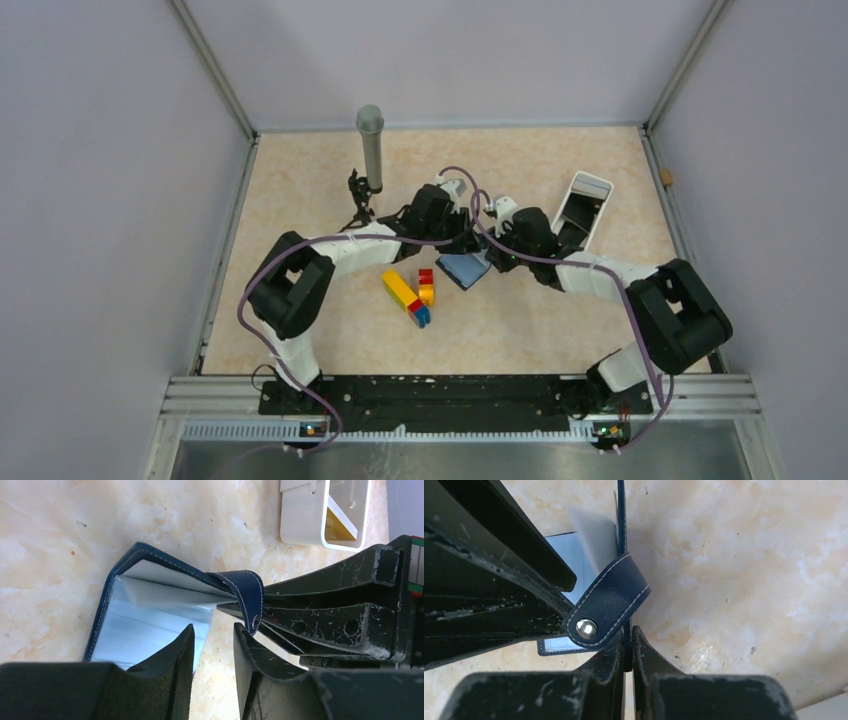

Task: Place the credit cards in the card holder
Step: Open the card holder at the center of the board.

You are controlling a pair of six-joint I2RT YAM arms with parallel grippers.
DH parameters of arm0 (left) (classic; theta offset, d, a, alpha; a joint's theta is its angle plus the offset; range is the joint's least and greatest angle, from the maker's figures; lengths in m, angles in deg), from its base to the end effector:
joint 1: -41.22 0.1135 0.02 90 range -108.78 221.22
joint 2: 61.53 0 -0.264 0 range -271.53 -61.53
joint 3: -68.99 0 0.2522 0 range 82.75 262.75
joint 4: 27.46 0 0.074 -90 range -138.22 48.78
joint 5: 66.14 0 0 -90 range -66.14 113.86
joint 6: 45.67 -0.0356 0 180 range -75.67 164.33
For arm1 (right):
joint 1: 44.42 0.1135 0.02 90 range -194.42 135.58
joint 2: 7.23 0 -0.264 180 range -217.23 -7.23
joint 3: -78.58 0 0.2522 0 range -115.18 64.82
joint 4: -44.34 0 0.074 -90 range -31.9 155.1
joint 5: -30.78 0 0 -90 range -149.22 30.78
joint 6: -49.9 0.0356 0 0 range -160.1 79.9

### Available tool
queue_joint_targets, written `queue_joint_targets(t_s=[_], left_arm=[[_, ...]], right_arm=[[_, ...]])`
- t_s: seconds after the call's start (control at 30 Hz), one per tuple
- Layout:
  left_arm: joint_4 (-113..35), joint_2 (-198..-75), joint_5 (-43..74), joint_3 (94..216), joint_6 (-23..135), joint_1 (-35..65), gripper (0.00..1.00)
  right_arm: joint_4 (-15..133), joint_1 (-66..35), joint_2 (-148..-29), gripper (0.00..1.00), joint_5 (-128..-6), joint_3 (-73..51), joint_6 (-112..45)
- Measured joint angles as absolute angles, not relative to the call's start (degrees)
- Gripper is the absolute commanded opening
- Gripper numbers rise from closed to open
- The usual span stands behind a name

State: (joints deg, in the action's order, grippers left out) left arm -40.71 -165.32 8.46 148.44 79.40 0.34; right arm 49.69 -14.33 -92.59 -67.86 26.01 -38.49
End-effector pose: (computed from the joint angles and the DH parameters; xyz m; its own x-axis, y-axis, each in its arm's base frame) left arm 0.2951 -0.2680 0.1999 -0.8314 -0.0129 -0.5555 0.3816 0.7133 -0.5879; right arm 0.2539 0.1533 0.1726 -0.5509 -0.2871 -0.7836 -0.5827 0.8046 0.1148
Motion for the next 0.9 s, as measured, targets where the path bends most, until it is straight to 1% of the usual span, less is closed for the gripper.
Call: queue_joint_targets(t_s=[0.07,0.1,0.17,0.2,0.27,0.33,0.47,0.6,0.7,0.83,0.9], left_arm=[[-40.64,-165.32,8.55,148.47,78.87,0.32,0.47],[-40.55,-165.3,8.94,148.47,78.63,0.32,0.55],[-40.6,-165.17,9.51,148.47,78.07,0.32,0.66],[-40.84,-164.91,9.83,148.44,77.52,0.32,0.69],[-41.27,-163.51,10.27,148.23,76.86,0.32,0.73],[-41.3,-161.04,10.21,147.59,76.34,0.32,0.76],[-41.12,-154.11,8.76,145.69,75.92,0.32,0.78],[-40.84,-146.28,7.87,143.2,77.02,0.32,0.82],[-40.57,-139.81,7.34,140.95,78.68,0.73,0.83],[-39.5,-132.25,6.1,137.32,81.43,2.44,0.85],[-38.89,-128.64,5.44,135.48,82.61,3.53,0.85]], right_arm=[[49.58,-14.33,-92.77,0.0,-68.28,25.79,-38.34],[49.58,-14.33,-92.7,0.0,-67.99,25.7,-37.9],[50.33,-14.33,-92.16,0.0,-66.6,25.7,-36.55],[51.11,-14.33,-91.57,0.0,-65.66,25.7,-35.83],[53.3,-14.33,-89.27,0.0,-63.34,25.7,-33.82],[55.4,-14.36,-85.93,0.0,-61.72,25.73,-31.78],[59.49,-14.51,-76.42,0.0,-60.17,25.86,-26.82],[62.0,-14.57,-66.26,0.0,-60.78,26.25,-21.66],[62.52,-14.6,-58.85,0.0,-61.37,26.25,-17.53],[62.5,-14.6,-52.44,0.0,-62.84,26.23,-13.21],[62.46,-14.6,-50.63,0.0,-63.75,26.16,-11.44]])
